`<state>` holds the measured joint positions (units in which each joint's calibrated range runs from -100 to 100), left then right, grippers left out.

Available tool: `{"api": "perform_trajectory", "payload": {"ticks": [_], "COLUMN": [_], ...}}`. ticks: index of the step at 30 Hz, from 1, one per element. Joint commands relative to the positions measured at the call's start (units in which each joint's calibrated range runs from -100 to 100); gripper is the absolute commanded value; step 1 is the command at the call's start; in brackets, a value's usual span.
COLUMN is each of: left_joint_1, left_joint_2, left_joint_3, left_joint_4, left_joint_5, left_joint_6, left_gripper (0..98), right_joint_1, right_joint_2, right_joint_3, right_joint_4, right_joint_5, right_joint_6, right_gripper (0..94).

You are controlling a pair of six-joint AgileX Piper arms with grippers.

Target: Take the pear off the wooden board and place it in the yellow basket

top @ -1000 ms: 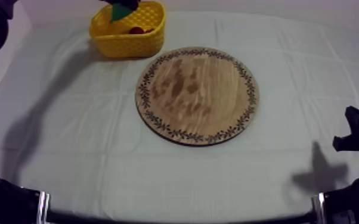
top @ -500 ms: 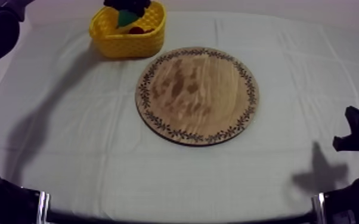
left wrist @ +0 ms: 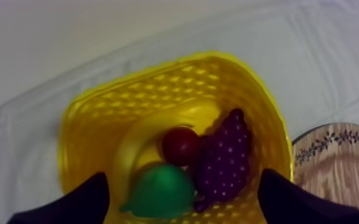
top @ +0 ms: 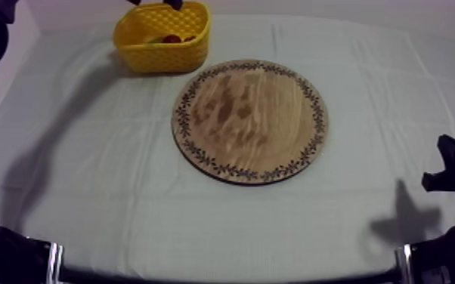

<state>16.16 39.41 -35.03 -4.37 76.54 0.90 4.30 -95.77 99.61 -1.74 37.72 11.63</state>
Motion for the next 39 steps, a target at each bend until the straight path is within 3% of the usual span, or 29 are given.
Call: {"api": "perform_trajectory", "payload": {"ticks": [1, 6, 12, 18, 21, 25, 32, 36, 39], "left_joint_1": [-0.2, -1.5, -4.2, -6.4, -7.2, -8.1, -10.2, -11.3, -11.8], "left_joint_2": [-1.2, -6.0, -15.7, -28.4, -35.7, -46.1, -66.6, -79.5, -88.8], "left_joint_3": [1.1, 3.5, 8.4, 18.4, 24.6, 34.4, 57.5, 74.4, 85.5], "left_joint_4": [-0.36, -1.04, 0.28, 1.17, 1.32, 1.23, 0.48, -2.80, -4.79], "left_joint_5": [-2.6, -8.0, -12.8, -18.7, -20.9, -23.7, -35.9, -45.1, -48.2], "left_joint_6": [0.4, 1.7, 1.2, -0.8, -1.2, -0.3, 1.9, 4.7, 5.6], "left_gripper": [89.1, 71.8, 50.7, 16.1, 5.6, 1.4, 0.1, 0.0, 0.0], "right_joint_1": [0.0, 0.0, 0.0, 0.0, 0.0, 0.0, 0.0, 0.0, 0.0], "right_joint_2": [0.0, 0.0, 0.0, 0.0, 0.0, 0.0, 0.0, 0.0, 0.0], "right_joint_3": [0.1, 0.1, 0.1, 0.1, 0.1, 0.1, 0.1, 0.1, 0.1], "right_joint_4": [0.0, 0.0, 0.0, 0.0, 0.0, 0.0, 0.0, 0.0, 0.0], "right_joint_5": [0.0, 0.0, 0.0, 0.0, 0.0, 0.0, 0.0, 0.0, 0.0], "right_joint_6": [0.2, 0.2, 0.2, 0.2, 0.2, 0.2, 0.2, 0.2, 0.2], "right_gripper": [0.5, 0.5, 0.5, 0.5, 0.5, 0.5, 0.5, 0.5, 0.5]}}
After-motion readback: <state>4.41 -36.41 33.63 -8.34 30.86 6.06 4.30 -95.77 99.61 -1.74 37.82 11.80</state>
